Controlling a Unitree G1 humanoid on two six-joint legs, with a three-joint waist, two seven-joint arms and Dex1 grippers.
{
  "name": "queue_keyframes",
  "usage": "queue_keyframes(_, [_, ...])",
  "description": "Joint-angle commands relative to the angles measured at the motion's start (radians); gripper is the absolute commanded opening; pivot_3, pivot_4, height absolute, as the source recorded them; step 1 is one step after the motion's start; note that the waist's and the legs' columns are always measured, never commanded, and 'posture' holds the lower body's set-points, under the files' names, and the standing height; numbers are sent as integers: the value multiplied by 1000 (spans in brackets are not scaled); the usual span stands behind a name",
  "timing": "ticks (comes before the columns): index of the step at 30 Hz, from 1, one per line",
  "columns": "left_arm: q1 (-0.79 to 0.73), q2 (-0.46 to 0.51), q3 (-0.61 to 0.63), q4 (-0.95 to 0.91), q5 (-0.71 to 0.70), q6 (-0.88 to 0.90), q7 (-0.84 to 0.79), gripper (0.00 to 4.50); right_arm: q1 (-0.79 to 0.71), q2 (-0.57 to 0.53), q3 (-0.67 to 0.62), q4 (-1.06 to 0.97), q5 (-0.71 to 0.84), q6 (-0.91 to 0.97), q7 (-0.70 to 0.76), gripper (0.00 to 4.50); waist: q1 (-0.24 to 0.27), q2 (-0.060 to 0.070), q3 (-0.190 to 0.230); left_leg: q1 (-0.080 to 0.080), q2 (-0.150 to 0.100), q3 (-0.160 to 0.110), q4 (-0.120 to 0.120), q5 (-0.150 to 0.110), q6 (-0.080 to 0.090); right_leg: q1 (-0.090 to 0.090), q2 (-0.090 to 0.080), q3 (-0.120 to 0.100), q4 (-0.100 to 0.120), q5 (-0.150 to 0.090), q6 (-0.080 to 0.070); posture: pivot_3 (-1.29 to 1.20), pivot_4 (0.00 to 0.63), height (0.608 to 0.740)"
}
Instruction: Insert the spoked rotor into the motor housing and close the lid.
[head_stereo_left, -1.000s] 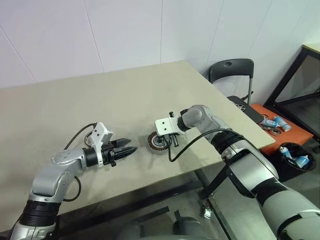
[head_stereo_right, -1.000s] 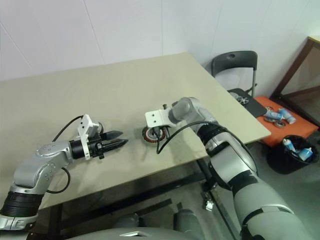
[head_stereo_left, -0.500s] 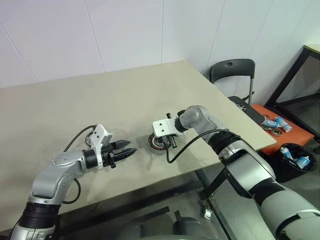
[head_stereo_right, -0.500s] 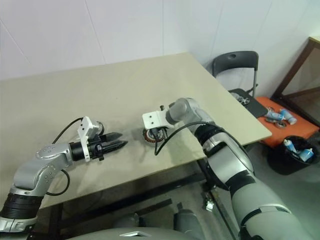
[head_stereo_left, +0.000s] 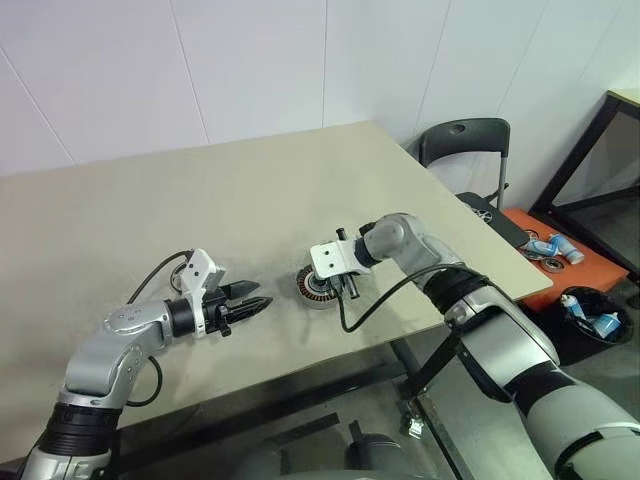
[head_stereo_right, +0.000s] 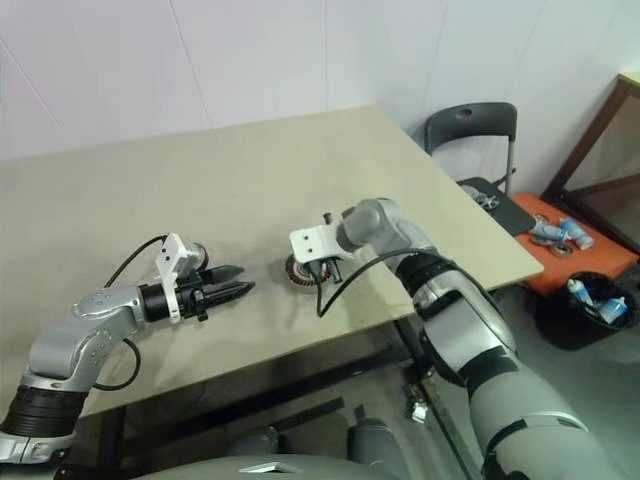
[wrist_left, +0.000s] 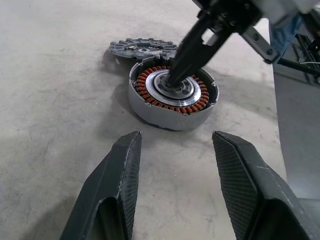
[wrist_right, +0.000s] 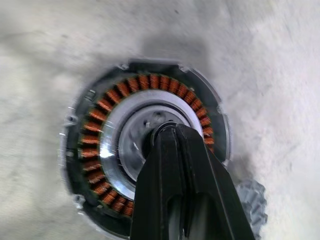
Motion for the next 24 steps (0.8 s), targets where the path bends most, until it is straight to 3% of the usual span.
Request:
queue_keyframes(1, [-23,0,4,0,6,-30,-5,2409,33,-9,9,-79,7,21,49,27,0,0,0,0,0,0,0,0,0,0,0,0,0,0,0,0,0,740])
queue_keyframes(24, [-24,-11,0,30,32,-66,-13,2409,70,-45,17,-58,-65,-50,-62,27,0,0,0,9,0,1,0,0,0,8,1,0,0,-2,-3,0,0,740])
